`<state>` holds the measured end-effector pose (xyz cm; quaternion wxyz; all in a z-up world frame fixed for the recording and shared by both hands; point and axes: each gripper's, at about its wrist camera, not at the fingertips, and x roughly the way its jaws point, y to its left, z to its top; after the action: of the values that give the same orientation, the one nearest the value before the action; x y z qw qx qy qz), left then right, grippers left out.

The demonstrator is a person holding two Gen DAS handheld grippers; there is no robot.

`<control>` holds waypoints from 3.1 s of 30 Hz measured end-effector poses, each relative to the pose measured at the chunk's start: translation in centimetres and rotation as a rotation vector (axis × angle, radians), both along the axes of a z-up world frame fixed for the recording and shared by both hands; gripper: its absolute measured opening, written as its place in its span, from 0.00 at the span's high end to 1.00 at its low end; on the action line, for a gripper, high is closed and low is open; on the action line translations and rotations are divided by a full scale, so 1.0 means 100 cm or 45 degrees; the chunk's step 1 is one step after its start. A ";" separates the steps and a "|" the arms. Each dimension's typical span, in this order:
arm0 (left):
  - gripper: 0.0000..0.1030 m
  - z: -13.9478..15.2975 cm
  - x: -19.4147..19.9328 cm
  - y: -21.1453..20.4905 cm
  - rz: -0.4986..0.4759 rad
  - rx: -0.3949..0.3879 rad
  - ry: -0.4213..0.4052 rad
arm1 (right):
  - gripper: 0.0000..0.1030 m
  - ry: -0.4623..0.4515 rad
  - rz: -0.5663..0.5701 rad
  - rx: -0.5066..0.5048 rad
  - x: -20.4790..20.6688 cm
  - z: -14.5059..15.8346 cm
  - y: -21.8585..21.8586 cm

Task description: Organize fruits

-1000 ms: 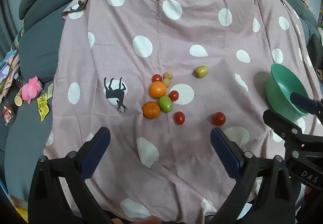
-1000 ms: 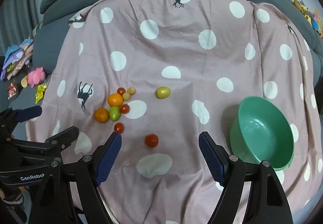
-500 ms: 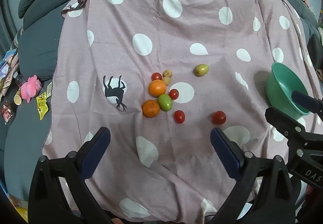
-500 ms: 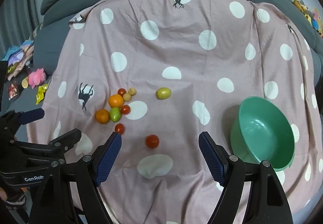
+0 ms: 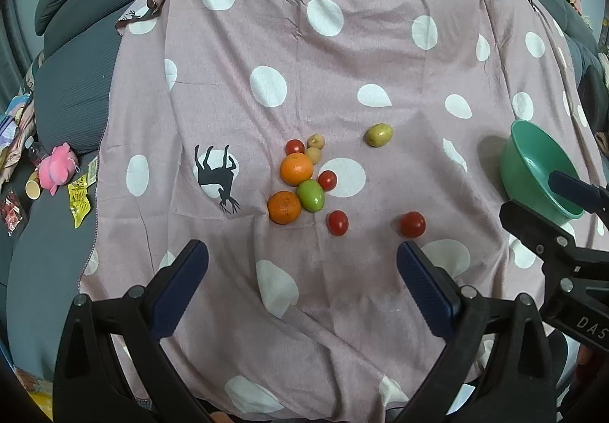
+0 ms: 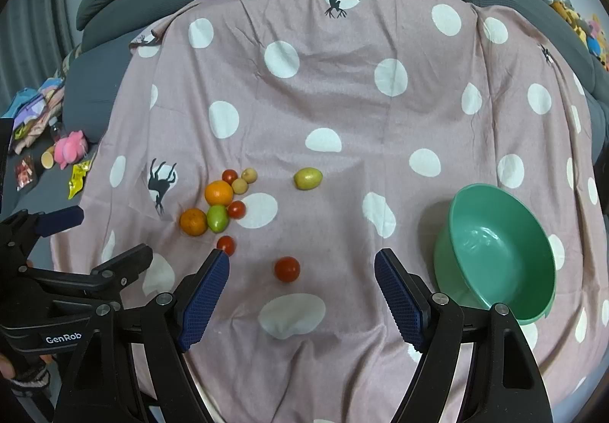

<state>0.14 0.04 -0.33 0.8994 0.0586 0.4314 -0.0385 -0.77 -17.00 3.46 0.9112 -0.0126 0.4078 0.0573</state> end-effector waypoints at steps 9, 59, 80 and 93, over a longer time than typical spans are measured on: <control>0.03 0.000 0.000 0.000 0.001 0.002 -0.002 | 0.23 -0.002 0.000 0.001 0.001 -0.001 0.000; 0.03 -0.003 0.001 -0.005 -0.008 0.013 0.009 | 0.23 -0.001 -0.004 0.003 0.002 -0.005 0.000; 0.04 -0.014 0.007 0.013 -0.040 -0.217 0.046 | 0.23 0.011 0.008 0.025 0.003 -0.018 -0.010; 0.01 -0.039 0.018 0.027 -0.259 -0.564 0.066 | 0.23 0.083 0.119 0.090 0.010 -0.053 -0.009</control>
<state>1.94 2.72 -4.27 0.8704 -0.0980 0.4273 -0.2243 0.21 -17.90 -1.79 0.8937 0.0027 0.4338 0.1145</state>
